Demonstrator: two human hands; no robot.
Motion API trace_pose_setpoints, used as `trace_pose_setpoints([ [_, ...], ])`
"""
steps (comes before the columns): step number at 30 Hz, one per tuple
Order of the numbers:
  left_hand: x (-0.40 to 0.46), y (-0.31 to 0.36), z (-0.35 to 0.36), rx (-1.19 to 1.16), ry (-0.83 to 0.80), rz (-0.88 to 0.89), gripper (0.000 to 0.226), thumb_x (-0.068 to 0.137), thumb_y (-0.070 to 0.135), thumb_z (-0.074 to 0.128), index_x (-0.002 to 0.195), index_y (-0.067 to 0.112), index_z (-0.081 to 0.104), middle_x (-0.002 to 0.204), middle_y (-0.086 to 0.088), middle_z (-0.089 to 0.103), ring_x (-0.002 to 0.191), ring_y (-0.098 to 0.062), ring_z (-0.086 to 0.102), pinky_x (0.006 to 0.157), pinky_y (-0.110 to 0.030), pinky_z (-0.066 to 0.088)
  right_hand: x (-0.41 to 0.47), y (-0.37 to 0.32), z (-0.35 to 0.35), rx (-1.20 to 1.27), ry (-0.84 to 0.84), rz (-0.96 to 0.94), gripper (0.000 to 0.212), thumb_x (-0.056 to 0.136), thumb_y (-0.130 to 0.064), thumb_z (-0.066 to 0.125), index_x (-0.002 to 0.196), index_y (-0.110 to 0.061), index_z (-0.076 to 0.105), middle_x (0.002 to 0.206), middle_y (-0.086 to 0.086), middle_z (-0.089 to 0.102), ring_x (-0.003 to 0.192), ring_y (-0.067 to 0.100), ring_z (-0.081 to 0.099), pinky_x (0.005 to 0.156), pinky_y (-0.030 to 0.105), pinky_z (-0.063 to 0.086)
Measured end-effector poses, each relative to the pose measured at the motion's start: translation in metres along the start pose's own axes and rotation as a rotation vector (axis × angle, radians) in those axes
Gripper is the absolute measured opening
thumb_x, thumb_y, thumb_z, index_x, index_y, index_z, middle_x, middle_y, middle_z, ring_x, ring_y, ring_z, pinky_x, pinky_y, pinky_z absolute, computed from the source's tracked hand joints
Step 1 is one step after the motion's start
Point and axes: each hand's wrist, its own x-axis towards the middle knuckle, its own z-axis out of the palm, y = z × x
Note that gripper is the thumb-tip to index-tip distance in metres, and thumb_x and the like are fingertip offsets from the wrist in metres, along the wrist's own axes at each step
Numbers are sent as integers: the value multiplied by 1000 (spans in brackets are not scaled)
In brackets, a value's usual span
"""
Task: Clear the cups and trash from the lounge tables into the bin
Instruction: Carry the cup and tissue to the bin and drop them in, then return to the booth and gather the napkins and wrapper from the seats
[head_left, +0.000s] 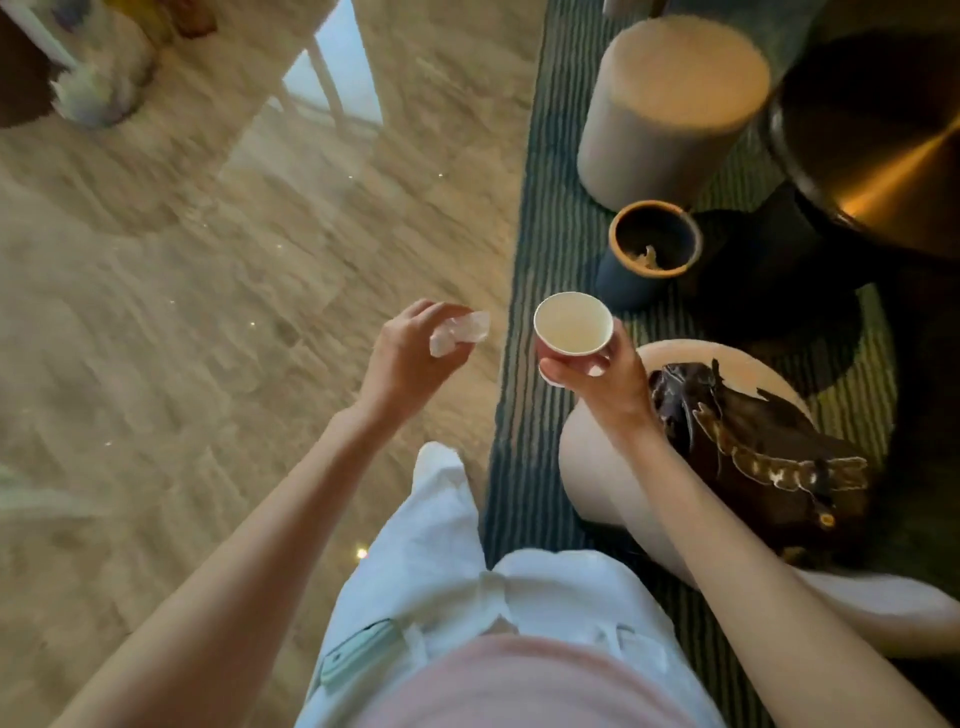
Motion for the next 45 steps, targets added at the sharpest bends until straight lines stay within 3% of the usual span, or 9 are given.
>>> trace_pose_setpoints([
  [4,116,-20,11,0,-139,79,28,76,16,75,103,14,70,98,-3,68,82,-18,62,69,-15,38,83,-8,11,13,158,63,64,65,1,84,113,-25,50,105,-12,60,98,11,58,93,39,49],
  [12,330,-19,112,7,-476,272,32,78,20,73,110,16,68,106,-6,68,90,-21,64,75,-28,47,235,1,-40,72,444,159,66,61,-22,86,115,-36,51,113,-9,62,107,11,61,91,31,51],
  [16,434,-5,183,-1,-585,361,34,81,17,72,114,13,65,109,-6,66,92,-11,59,75,-10,38,318,14,-76,161,576,223,66,69,-4,82,122,-24,50,110,-15,61,98,-6,61,83,16,51],
  [27,631,-1,434,72,-959,442,36,82,23,68,117,21,63,117,-3,62,107,-20,57,89,-30,41,496,110,-147,147,902,404,66,67,-14,86,118,-34,50,111,-18,60,102,-13,57,84,11,49],
  [34,668,-63,624,365,-1264,609,55,87,30,63,137,19,44,134,-6,48,123,-26,46,100,-39,39,579,238,-157,109,1045,513,74,60,-30,88,122,-37,47,123,-7,59,116,14,56,95,34,50],
  [36,676,-86,651,468,-1260,694,63,86,35,63,140,17,37,140,-7,42,128,-28,40,103,-41,37,602,264,-154,101,1059,527,76,58,-34,88,122,-36,48,124,-6,59,116,14,56,97,38,50],
  [41,713,-101,633,461,-995,935,49,86,28,61,130,9,48,131,-14,49,119,-33,44,95,-47,42,667,290,-146,-39,990,619,90,54,-37,86,133,-22,44,134,2,53,126,21,48,105,46,42],
  [43,723,-91,607,467,-944,1052,47,86,28,62,127,8,51,127,-16,52,117,-35,46,92,-47,41,677,282,-142,-166,927,718,101,61,-36,85,145,-16,32,146,7,41,137,24,36,112,45,35],
  [45,725,-73,575,475,-953,1155,47,87,29,61,127,9,51,127,-15,53,118,-34,47,93,-47,40,666,257,-136,-278,961,791,89,74,-39,77,146,-15,30,149,8,37,141,25,30,113,44,32],
])
